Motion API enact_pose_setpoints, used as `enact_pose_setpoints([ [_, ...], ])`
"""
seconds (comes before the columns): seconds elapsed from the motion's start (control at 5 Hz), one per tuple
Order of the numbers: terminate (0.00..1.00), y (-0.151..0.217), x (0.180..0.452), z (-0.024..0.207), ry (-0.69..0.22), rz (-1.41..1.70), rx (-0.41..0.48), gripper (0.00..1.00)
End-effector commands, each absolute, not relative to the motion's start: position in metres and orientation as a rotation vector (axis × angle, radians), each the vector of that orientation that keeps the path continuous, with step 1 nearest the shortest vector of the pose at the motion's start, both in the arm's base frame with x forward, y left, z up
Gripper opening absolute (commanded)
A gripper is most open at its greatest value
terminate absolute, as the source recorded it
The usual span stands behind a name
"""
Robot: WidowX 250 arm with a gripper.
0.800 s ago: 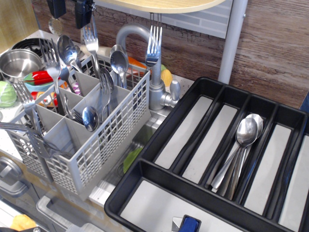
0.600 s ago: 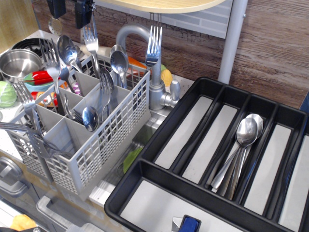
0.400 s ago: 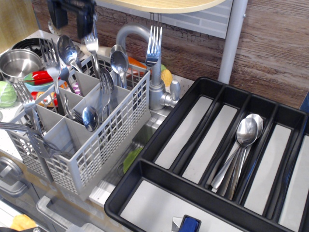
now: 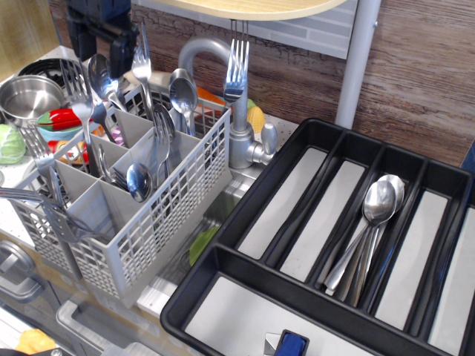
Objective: Put big spoon from basket to tray
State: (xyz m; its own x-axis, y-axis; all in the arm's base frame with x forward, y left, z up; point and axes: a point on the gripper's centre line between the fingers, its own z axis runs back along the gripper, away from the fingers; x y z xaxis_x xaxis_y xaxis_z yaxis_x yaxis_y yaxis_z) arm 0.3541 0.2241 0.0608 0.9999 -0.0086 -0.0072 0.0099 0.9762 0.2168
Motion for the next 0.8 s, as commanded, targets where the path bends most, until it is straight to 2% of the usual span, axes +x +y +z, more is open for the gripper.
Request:
enact_pose_setpoints([
  [0.0,0.0,0.2313,0.3525,0.0847,-0.091,0.008,0.274,1.0],
  [0.2,0.0,0.2341,0.3514,0.079,-0.089,0.047,0.213,0.0],
  [0.6,0.0,0.228,0.3529,0.0884,-0.065,0.057,0.216,0.0],
])
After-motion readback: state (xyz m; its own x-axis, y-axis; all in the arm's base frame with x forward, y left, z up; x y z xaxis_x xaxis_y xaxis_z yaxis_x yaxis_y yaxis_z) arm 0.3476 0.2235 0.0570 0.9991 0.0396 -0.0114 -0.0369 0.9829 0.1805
